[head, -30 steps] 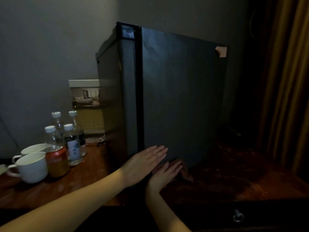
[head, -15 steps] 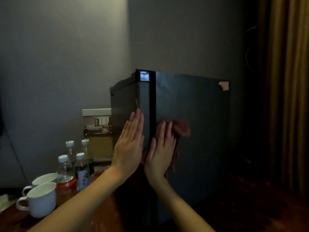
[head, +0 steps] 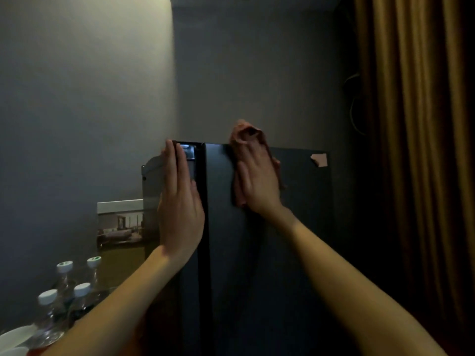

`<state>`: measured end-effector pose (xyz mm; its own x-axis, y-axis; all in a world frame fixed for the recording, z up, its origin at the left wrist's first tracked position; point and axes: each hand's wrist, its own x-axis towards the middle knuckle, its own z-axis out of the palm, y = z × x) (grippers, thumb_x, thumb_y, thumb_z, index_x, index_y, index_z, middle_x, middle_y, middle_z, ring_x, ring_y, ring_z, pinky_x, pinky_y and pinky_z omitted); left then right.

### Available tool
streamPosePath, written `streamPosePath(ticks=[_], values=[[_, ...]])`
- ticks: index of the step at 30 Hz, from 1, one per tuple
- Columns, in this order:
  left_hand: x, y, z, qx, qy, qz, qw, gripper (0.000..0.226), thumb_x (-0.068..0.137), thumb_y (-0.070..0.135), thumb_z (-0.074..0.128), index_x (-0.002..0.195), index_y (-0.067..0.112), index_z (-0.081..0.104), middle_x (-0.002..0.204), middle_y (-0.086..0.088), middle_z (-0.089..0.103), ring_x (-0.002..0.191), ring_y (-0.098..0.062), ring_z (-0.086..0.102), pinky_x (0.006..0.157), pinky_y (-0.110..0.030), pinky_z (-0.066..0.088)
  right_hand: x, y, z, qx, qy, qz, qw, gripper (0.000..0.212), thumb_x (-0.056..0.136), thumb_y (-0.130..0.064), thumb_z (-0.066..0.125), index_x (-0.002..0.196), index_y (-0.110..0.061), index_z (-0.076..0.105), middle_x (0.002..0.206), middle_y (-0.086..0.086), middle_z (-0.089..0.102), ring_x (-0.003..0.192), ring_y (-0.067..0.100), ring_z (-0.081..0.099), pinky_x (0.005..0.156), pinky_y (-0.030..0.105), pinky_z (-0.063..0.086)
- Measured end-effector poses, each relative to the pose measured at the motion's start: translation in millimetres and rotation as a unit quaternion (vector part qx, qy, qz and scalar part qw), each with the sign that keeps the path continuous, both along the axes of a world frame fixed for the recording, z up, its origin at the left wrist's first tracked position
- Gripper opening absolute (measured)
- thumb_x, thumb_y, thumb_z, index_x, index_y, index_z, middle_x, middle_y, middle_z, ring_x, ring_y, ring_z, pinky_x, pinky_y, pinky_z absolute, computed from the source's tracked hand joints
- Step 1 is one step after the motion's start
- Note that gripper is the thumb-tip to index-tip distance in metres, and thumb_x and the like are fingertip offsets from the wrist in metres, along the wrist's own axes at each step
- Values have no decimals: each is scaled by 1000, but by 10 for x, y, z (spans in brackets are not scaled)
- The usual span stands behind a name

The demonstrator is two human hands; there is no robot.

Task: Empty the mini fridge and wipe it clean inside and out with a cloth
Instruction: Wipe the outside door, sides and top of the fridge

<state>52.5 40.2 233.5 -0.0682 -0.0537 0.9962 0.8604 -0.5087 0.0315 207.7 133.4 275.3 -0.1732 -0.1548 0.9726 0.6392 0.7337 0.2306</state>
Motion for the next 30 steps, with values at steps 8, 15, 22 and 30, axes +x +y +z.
streamPosePath(ticks=[8,15,22,30], values=[[-14,91,-39,-11,23,22,999,56,101,16,24,153,4,7,162,-8,-1,150,-18,-2,122,-32,13,1301,887,-89,-162,203,13,966,57,99,-34,23,147,-6,33,155,13,28,145,26,24,120,36,13],[-12,105,-40,-13,22,15,1000,55,101,15,23,152,2,6,162,-9,-1,150,-20,-2,121,-47,15,1481,1081,-158,-269,409,81,868,49,104,-22,29,148,-2,30,155,15,29,145,26,26,119,28,15],[-4,73,-32,-2,14,-4,1000,54,100,5,27,152,-1,11,161,-15,5,149,-22,2,119,-19,5,588,521,-325,-155,315,25,936,59,96,-31,25,146,-1,36,156,16,28,143,27,29,115,21,12],[-17,49,-29,-4,11,-38,999,53,99,5,22,151,-2,15,160,-16,9,149,-21,5,121,-27,9,-574,-451,-716,-89,112,0,990,54,99,-22,29,151,-10,27,159,6,22,145,17,24,118,33,18]])
